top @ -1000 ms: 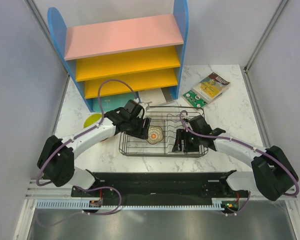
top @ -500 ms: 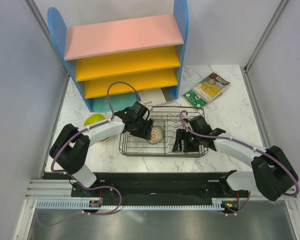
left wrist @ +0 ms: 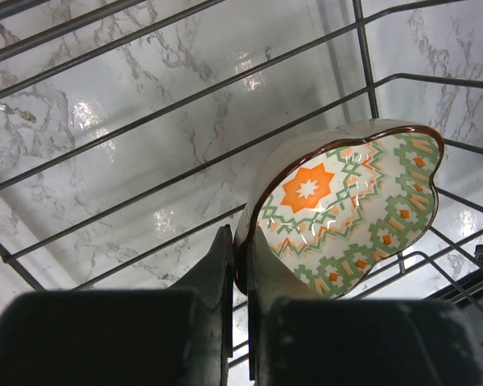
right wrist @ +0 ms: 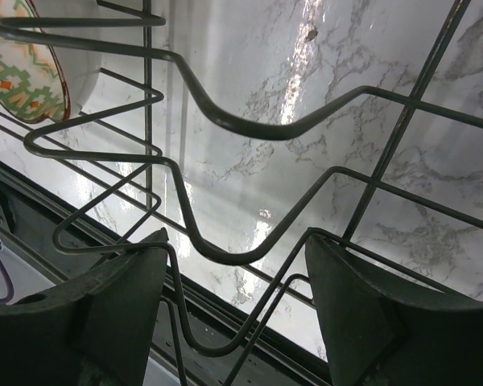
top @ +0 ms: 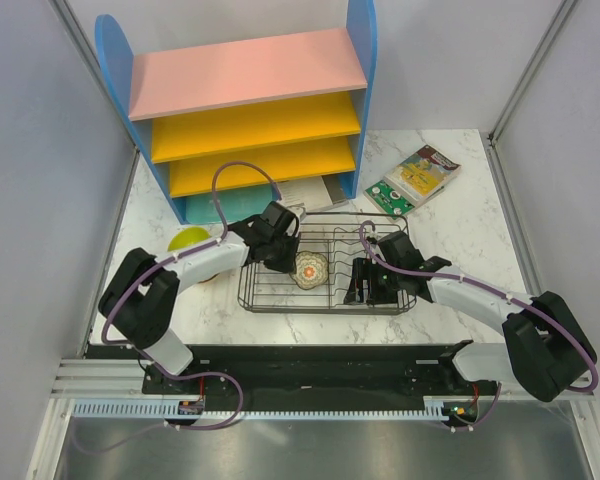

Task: Unload the bowls from the dish rack

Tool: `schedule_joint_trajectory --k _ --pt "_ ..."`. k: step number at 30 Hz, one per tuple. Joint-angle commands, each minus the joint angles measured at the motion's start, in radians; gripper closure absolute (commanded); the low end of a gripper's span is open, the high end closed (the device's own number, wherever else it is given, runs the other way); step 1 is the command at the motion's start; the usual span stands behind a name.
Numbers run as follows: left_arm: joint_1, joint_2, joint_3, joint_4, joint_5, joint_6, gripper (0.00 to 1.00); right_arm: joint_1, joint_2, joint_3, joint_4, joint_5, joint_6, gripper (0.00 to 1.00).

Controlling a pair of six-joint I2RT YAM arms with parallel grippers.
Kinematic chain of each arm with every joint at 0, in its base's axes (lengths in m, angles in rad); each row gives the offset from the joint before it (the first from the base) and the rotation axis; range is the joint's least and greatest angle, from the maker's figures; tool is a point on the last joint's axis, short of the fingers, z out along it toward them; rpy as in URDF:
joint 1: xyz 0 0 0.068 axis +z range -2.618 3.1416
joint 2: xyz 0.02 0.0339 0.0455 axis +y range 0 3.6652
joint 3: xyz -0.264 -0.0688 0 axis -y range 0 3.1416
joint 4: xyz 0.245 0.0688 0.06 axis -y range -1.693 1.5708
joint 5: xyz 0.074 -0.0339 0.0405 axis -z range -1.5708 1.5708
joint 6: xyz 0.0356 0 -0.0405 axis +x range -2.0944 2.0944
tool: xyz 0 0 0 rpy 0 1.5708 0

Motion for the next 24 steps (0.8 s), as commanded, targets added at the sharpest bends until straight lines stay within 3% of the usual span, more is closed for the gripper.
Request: schedule_joint_trajectory --k 1,8,12,15,22,24 --pt "-0.002 -0.095 -0.003 -0.01 -0.025 -0.011 0.98 -0.005 0.004 -0.003 0.02 0.034 -0.017 0.23" --pt "0.01 -0.259 0.025 -0.056 -0.141 -0.002 0.98 -0.005 0.014 0.0 0.022 0.033 -0.018 0.23" --pt "0.069 -0.317 0.054 -0.102 -0.106 -0.011 0.98 -0.005 0.013 0.001 0.018 0.033 -0.02 0.23" --pt "0.124 -0.356 0.086 -0.197 -0.207 -0.039 0.98 -0.005 0.007 -0.002 0.02 0.031 -0.021 0.23" --pt "0.478 -0.572 0.011 -0.257 -0.233 -0.064 0.98 -0.005 0.033 -0.015 0.034 0.02 -0.017 0.23" --pt "0.526 -0.61 0.01 -0.276 -0.247 -0.05 0.98 -0.005 0.031 -0.02 0.048 0.016 -0.009 0.23"
